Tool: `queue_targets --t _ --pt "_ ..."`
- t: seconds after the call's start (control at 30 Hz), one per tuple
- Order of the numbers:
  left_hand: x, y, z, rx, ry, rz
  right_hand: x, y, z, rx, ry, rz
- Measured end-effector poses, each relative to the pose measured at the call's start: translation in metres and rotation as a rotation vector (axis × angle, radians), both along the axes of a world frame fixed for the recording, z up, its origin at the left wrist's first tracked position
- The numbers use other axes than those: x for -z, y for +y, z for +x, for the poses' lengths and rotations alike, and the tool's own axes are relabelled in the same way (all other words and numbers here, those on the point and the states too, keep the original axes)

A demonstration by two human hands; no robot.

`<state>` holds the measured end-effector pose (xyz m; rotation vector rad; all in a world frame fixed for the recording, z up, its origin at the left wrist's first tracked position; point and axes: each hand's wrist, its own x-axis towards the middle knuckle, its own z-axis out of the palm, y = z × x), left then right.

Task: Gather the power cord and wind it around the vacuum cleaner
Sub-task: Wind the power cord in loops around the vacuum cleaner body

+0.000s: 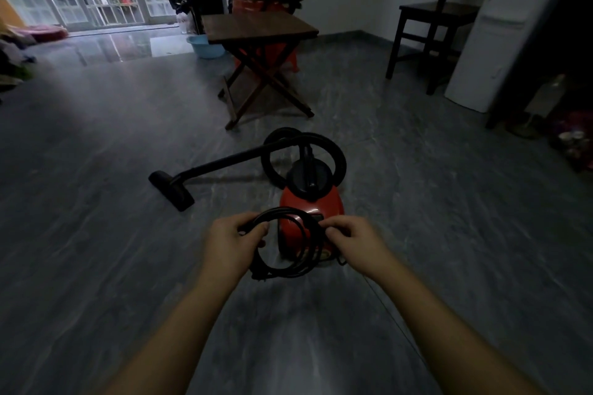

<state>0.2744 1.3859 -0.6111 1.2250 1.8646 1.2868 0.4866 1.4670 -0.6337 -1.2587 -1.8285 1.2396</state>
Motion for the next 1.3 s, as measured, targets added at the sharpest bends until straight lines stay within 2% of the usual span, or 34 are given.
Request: queue_targets --t 0.13,0.47,0.67,0.87,1.07,1.3 --pt "0.003 0.001 0.004 0.057 -0.055 0.014 0.001 -0.002 0.002 -0.05 0.099 -0.077" --pt "0.007 0.003 0.031 0.09 -0.329 -0.059 0.004 0.007 0.022 -0.019 0.095 -0.06" --pt "0.011 0.008 0.045 0.088 -0.4 -0.086 0.003 0.003 0.036 -0.038 0.152 -0.084" --pt "-0.003 0.012 0.059 0.173 -0.39 -0.135 -0.007 0.003 0.049 -0.03 0.144 -0.096" --pt "-0.009 0.017 0.059 0.214 -0.466 -0.13 -0.018 0.007 0.058 -0.017 0.212 -0.183" --pt "-0.008 0.015 0.059 0.247 -0.574 -0.17 -0.021 0.009 0.068 -0.149 0.207 -0.331"
